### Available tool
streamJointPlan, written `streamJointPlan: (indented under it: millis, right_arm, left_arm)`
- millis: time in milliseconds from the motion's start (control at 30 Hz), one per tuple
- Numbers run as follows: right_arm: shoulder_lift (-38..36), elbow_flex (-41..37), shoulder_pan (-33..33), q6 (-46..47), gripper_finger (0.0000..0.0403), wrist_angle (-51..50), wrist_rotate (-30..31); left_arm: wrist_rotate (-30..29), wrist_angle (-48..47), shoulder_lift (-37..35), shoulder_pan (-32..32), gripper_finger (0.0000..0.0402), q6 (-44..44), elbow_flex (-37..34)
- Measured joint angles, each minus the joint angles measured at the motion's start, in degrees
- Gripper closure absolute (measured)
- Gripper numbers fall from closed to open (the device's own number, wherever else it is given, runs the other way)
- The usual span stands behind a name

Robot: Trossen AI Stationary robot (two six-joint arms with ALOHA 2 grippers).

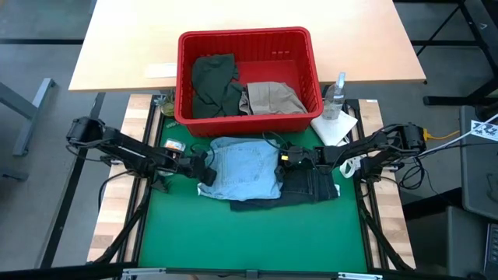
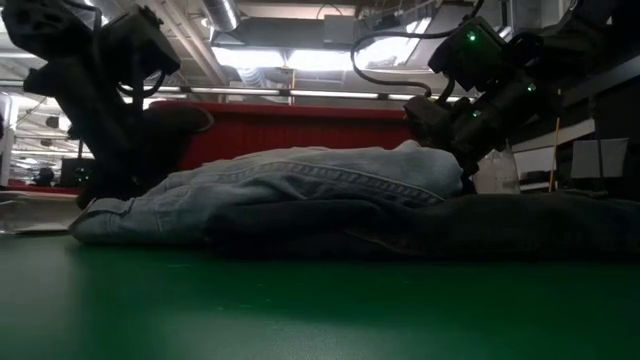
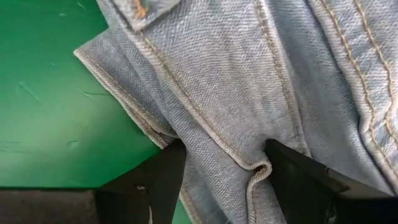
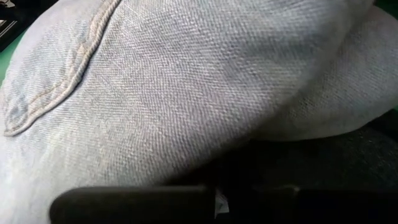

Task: Fold laundry
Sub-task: Stack the light blue jeans on top of the dark blue jeans

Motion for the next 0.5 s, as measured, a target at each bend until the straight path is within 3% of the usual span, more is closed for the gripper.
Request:
streamJointPlan:
  millis: [167, 500]
  right_arm:
    - [0.0, 0.0, 0.0, 0.0, 0.0389, 0.0, -0.2]
    - [0.0, 0.0, 0.0, 0.0, 0.0389, 0.0, -0.2]
  left_arm:
    - [5.7, -6.4, -4.6, 3.4, 0.0182, 1.3, 0.6]
    - [4.6, -10.7, -5.0, 4.6, 0.0182, 0.8, 0.7]
